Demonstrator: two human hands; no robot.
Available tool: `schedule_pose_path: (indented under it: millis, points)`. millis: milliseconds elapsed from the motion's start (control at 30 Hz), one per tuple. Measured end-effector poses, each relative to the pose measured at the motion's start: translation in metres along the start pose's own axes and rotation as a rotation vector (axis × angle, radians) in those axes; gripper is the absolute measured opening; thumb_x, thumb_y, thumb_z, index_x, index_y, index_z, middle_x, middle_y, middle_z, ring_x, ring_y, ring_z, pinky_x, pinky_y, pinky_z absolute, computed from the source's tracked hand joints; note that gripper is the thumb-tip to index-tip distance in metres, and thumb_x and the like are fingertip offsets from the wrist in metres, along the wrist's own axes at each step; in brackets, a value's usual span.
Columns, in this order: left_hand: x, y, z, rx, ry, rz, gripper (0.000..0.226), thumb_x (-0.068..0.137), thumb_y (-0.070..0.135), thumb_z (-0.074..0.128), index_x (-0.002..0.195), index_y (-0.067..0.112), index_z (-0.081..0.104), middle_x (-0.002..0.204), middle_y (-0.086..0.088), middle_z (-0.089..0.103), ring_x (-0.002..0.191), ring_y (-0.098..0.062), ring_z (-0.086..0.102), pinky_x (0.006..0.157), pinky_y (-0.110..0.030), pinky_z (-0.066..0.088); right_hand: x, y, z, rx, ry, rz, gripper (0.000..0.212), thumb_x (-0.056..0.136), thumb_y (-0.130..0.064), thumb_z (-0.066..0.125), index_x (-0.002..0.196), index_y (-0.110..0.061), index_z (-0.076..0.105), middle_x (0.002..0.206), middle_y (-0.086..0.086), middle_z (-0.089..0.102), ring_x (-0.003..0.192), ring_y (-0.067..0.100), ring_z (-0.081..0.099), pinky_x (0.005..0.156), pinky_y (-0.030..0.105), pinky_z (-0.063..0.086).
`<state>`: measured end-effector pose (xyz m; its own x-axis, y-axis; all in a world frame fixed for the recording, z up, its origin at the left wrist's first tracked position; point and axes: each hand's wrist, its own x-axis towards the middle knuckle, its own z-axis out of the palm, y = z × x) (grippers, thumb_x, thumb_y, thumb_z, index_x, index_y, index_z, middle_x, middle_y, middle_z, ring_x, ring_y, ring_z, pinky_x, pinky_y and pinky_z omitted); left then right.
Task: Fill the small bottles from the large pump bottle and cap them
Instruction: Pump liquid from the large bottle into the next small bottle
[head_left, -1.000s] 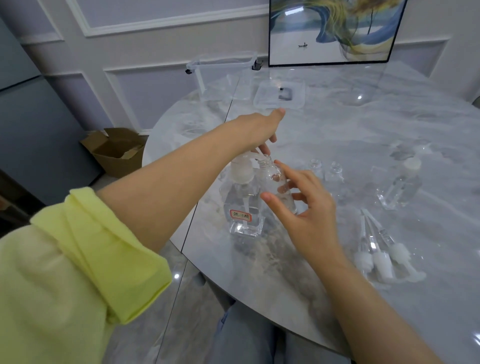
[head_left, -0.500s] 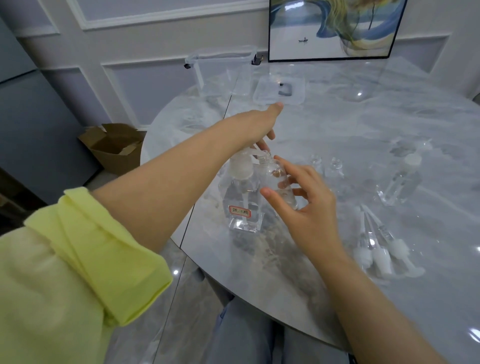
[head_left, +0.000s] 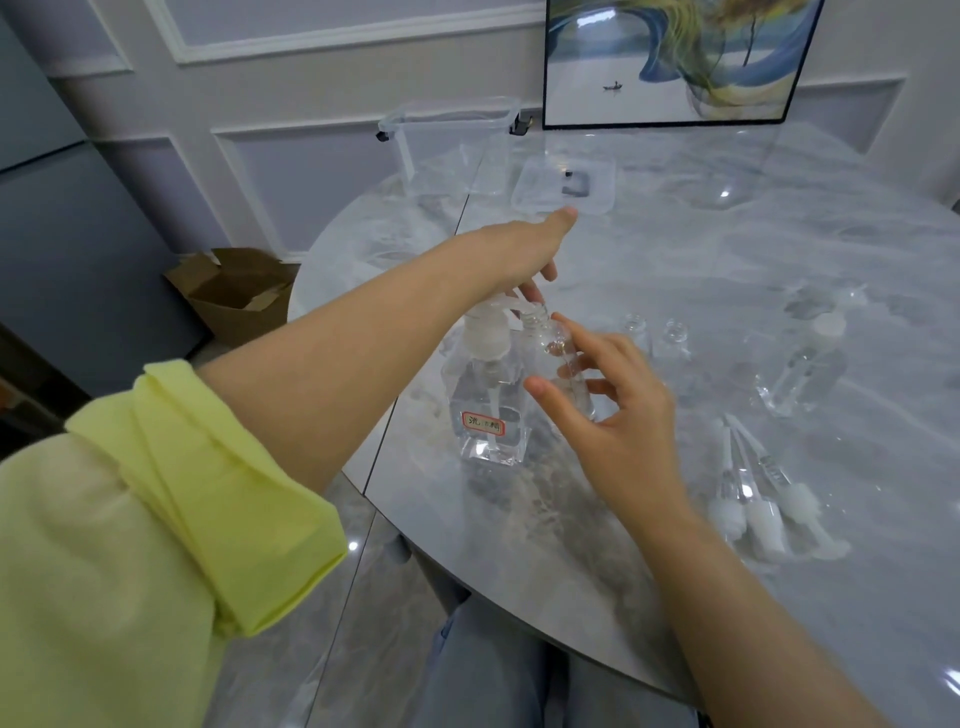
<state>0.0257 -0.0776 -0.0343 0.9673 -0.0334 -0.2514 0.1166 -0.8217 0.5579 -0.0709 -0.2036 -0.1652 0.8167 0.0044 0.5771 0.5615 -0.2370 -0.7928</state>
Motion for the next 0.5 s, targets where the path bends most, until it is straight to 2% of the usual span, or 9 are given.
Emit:
schedule_pose_path:
  millis: [167, 300, 433, 500]
  points:
    - [0.0005, -0.0002, -0.0001, -0.014, 0.068, 0.031, 0.072, 0.102, 0.067, 0.016, 0.119, 0.02, 0.067, 0.101, -0.003, 0.076, 0.102, -0.021, 0.068, 0.097, -0.04, 0.047, -0.0005, -0.0011, -0.0002, 0.009, 0.011, -0.013, 0.057, 0.084, -0.047, 0.072, 0.136, -0.026, 0.062, 0.112, -0.011, 0.063, 0.099, 0.008, 0.064, 0.086, 0.017, 0.052]
    - [0.0, -0.001, 0.0019, -0.012, 0.044, 0.011, 0.073, 0.102, 0.068, 0.016, 0.117, 0.019, 0.068, 0.101, -0.005, 0.076, 0.102, -0.023, 0.068, 0.101, -0.04, 0.046, -0.0011, -0.0016, -0.0003, 0.017, 0.013, 0.002, 0.056, 0.084, -0.048, 0.071, 0.135, -0.03, 0.06, 0.113, -0.015, 0.063, 0.1, 0.009, 0.064, 0.086, 0.019, 0.052]
    - [0.0013, 0.0028, 0.0006, -0.003, 0.047, 0.023, 0.073, 0.102, 0.068, 0.015, 0.119, 0.02, 0.067, 0.101, -0.003, 0.076, 0.102, -0.02, 0.068, 0.095, -0.039, 0.046, -0.0003, -0.0011, 0.0001, 0.017, 0.013, 0.004, 0.056, 0.084, -0.048, 0.071, 0.135, -0.03, 0.06, 0.112, -0.015, 0.062, 0.099, 0.009, 0.064, 0.086, 0.018, 0.052]
    - [0.0011, 0.0001, 0.0015, 0.005, 0.027, 0.016, 0.074, 0.101, 0.069, 0.015, 0.118, 0.021, 0.067, 0.1, -0.003, 0.077, 0.102, -0.02, 0.068, 0.099, -0.041, 0.045, -0.0006, -0.0011, 0.0004, 0.011, 0.006, 0.002, 0.055, 0.084, -0.047, 0.071, 0.136, -0.031, 0.059, 0.113, -0.016, 0.062, 0.1, 0.008, 0.063, 0.087, 0.019, 0.052]
